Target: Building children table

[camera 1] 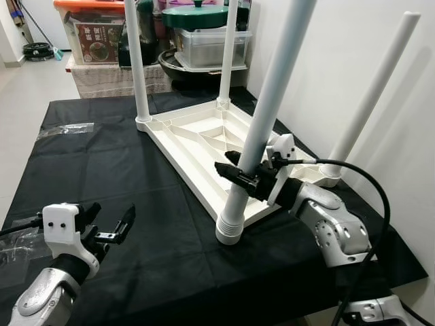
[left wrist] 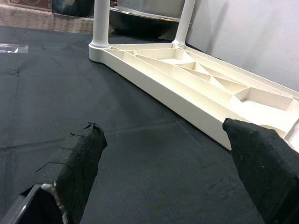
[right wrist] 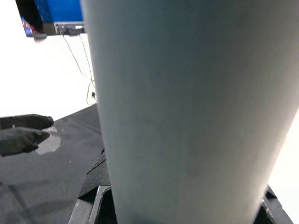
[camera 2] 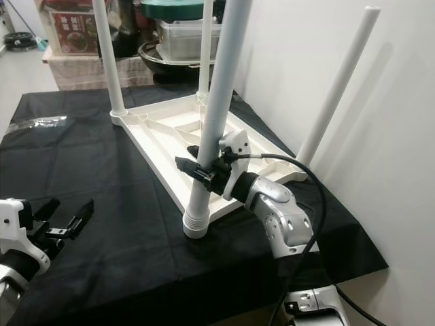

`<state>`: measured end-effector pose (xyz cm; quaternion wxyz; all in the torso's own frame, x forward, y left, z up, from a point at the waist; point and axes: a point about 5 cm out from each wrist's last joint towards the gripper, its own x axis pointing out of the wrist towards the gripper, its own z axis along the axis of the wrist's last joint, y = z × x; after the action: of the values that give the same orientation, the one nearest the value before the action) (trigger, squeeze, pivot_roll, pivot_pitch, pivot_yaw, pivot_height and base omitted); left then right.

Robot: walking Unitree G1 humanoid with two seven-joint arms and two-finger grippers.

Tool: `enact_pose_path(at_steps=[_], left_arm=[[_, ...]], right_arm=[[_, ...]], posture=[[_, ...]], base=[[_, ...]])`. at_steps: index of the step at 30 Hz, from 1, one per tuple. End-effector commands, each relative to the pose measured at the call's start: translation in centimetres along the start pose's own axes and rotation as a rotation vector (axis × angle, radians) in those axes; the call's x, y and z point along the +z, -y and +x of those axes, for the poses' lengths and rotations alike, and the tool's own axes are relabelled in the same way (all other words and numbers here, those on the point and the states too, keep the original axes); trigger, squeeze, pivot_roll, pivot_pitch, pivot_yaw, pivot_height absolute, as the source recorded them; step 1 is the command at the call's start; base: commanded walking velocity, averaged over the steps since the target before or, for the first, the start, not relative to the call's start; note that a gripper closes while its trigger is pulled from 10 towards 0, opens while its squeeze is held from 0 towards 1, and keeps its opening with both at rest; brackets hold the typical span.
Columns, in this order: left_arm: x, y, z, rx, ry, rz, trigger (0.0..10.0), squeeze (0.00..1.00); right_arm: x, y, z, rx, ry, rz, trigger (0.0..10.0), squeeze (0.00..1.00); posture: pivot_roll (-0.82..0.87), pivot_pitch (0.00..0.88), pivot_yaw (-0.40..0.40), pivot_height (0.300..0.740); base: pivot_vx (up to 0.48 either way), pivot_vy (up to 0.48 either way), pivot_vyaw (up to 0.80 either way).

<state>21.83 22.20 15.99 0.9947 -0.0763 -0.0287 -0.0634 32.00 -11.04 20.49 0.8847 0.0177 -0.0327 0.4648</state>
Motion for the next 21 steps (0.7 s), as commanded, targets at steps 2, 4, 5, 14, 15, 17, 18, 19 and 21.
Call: enact_pose_path(at_steps=[2,4,5,14,15,17,18,19,21], left_arm=[[-0.3,-0.3,0.0,0.005,-0.027,0.012,10.0,0.00],[-0.4,-0.2,0.0,0.001,-0.028,0.010,10.0,0.00],[-0.4,-0.2,0.0,0.001,-0.028,0.010,10.0,0.00],[-0.5,-0.1,0.0,0.002,-0.029,0.003,10.0,0.00],[-0.5,-0.1,-0.1,0.004,-0.030,0.003,10.0,0.00],[-0.5,-0.1,-0.1,0.004,-0.030,0.003,10.0,0.00],[-0.6,-0.1,-0.1,0.005,-0.031,0.002,10.0,0.00],[-0.6,-0.1,-0.2,0.007,-0.032,0.001,10.0,0.00],[-0.6,-0.1,-0.2,0.011,-0.030,-0.001,10.0,0.00]], right_arm=[[-2.1,-0.9,0.1,0.025,-0.085,0.032,0.0,0.00],[-2.3,-1.3,0.2,0.042,-0.089,0.029,0.0,0.00],[-2.3,-1.3,0.2,0.042,-0.089,0.029,0.0,0.00],[-2.5,-1.3,0.1,0.055,-0.094,0.047,0.0,0.00],[-2.8,-1.3,0.3,0.014,-0.120,0.050,0.0,0.00],[-2.8,-1.3,0.3,0.014,-0.120,0.050,0.0,0.00],[-3.0,-1.3,0.4,-0.016,-0.139,0.053,0.0,0.00],[-3.6,-0.3,0.7,-0.190,-0.174,0.070,0.0,0.00],[-4.8,1.6,0.5,-0.546,-0.212,0.102,0.0,0.00]], posture=[[0.00,0.000,-0.068,0.740],[0.00,0.000,-0.067,0.740],[0.00,0.000,-0.067,0.740],[0.00,0.000,-0.076,0.740],[-0.01,0.000,-0.077,0.740],[-0.01,0.000,-0.077,0.740],[-0.01,0.000,-0.077,0.740],[-0.01,0.000,-0.082,0.740],[-0.01,0.000,-0.084,0.740]], base=[[0.000,0.000,0.00],[0.000,0.000,0.00],[0.000,0.000,0.00],[0.000,0.000,0.00],[0.000,0.000,0.00],[0.000,0.000,0.00],[0.000,0.000,0.00],[0.000,0.000,0.00],[0.000,0.000,0.00]])
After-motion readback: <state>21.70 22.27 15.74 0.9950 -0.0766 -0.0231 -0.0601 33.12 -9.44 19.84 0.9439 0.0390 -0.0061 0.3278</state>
